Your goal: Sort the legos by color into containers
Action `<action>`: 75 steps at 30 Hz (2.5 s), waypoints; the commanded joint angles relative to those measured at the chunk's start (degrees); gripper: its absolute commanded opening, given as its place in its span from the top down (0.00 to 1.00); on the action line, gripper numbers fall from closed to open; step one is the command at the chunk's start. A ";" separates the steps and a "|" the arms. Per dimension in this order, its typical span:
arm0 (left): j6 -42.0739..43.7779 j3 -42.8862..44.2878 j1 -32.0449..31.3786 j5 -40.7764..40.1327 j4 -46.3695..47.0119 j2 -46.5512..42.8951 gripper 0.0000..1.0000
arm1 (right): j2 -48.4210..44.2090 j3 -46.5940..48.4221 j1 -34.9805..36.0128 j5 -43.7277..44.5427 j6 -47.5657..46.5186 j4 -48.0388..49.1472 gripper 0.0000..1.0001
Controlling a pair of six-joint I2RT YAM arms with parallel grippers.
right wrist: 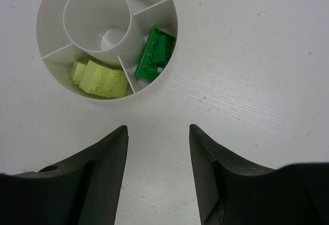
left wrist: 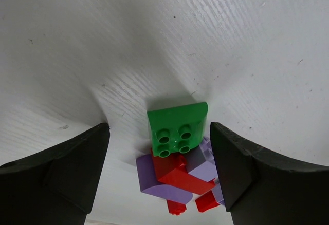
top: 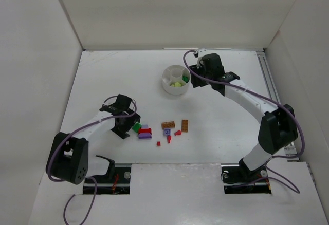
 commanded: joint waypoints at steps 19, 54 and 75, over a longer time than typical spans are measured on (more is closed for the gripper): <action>1.57 6.22 -3.30 -4.24 -2.42 2.64 0.66 | -7.49 -5.67 -0.07 -4.75 -1.82 2.58 0.43; 4.29 17.74 -14.55 -1.88 20.60 -19.95 0.66 | -12.69 -12.71 13.12 -41.09 11.80 36.69 0.22; 5.34 17.74 -16.66 -1.34 22.89 -19.95 0.66 | -6.18 -5.67 14.17 -40.64 12.42 37.22 0.83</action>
